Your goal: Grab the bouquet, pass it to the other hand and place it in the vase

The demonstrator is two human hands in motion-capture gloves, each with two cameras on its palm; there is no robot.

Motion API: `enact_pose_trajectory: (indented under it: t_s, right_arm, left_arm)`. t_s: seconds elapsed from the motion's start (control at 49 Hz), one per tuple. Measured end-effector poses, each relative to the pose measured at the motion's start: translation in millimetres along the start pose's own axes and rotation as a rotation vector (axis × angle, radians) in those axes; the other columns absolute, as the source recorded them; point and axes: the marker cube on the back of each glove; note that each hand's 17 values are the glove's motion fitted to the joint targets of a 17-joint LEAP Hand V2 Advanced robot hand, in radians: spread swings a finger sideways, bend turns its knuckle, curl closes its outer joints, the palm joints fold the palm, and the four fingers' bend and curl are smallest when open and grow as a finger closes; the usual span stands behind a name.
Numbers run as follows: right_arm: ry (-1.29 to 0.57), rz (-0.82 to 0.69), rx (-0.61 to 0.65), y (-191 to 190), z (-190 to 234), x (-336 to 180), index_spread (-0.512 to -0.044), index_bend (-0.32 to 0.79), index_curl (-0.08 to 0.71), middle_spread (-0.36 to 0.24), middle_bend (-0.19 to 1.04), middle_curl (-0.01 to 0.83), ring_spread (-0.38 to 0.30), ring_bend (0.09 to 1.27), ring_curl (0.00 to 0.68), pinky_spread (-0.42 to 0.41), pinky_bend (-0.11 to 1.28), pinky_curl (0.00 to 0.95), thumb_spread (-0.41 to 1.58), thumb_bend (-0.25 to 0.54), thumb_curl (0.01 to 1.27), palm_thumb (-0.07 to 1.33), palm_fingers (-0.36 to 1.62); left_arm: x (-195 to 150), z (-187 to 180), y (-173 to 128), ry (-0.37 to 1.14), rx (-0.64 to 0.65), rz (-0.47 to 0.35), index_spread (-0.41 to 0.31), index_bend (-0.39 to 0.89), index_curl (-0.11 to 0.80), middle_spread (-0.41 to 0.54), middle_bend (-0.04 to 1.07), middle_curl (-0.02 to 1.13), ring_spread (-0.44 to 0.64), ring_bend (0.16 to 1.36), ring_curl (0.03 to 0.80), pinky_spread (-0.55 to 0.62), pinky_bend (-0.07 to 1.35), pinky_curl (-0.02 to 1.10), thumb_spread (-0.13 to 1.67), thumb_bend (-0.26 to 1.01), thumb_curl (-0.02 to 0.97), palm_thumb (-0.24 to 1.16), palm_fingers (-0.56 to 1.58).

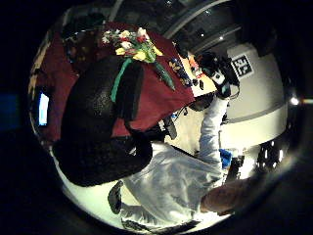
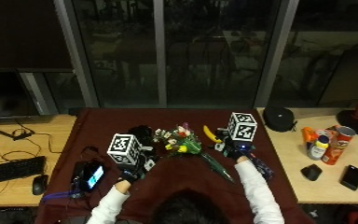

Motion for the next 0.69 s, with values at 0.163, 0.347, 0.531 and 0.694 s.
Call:
enact_pose_trajectory:
  t_s: [0.163, 0.347, 0.531, 0.694]
  right_arm:
    - [-0.04, 0.106, -0.045, -36.3, 2.4, 19.3, -0.182, -0.01, 0.058, -0.017, 0.33, 0.394, -0.076, 0.69, 0.393, 0.074, 0.64, 0.385, 1.13, -0.013, 0.26, 0.42, 0.68]
    - [-0.089, 0.164, -0.154, -65.5, 37.2, 39.6, -0.165, 0.02, 0.044, -0.001, 0.31, 0.404, -0.067, 0.71, 0.399, 0.07, 0.7, 0.398, 1.1, -0.024, 0.29, 0.43, 0.62]
    - [-0.111, 0.296, -0.293, -80.8, 101.9, 60.7, -0.153, 0.02, 0.026, 0.009, 0.29, 0.412, -0.069, 0.73, 0.407, 0.074, 0.77, 0.406, 1.05, -0.027, 0.31, 0.42, 0.55]
    - [-0.163, 0.225, -0.243, -92.3, 152.0, 68.5, -0.149, 0.04, 0.028, 0.011, 0.28, 0.419, -0.066, 0.74, 0.405, 0.08, 0.8, 0.402, 1.02, -0.02, 0.33, 0.43, 0.52]
  left_arm:
    - [19.2, 9.5, 3.6, 0.007, -0.016, 0.062, -0.07, 0.16, 0.347, 0.159, 0.17, 0.28, 0.31, 0.47, 0.25, 0.37, 0.21, 0.26, 1.25, -0.01, 0.26, 0.28, 0.3]
    - [34.9, 18.7, -0.2, 0.049, -0.025, 0.122, -0.071, 0.16, 0.348, 0.162, 0.18, 0.29, 0.31, 0.49, 0.259, 0.38, 0.21, 0.28, 1.25, -0.01, 0.27, 0.28, 0.28]
    - [49.2, 24.6, -6.6, 0.076, -0.045, 0.156, -0.068, 0.14, 0.337, 0.163, 0.18, 0.3, 0.31, 0.5, 0.268, 0.37, 0.22, 0.3, 1.25, -0.02, 0.277, 0.28, 0.27]
    - [52.7, 30.6, -8.5, 0.083, -0.07, 0.155, -0.068, 0.15, 0.329, 0.163, 0.19, 0.31, 0.3, 0.51, 0.272, 0.37, 0.23, 0.31, 1.24, -0.02, 0.281, 0.27, 0.26]
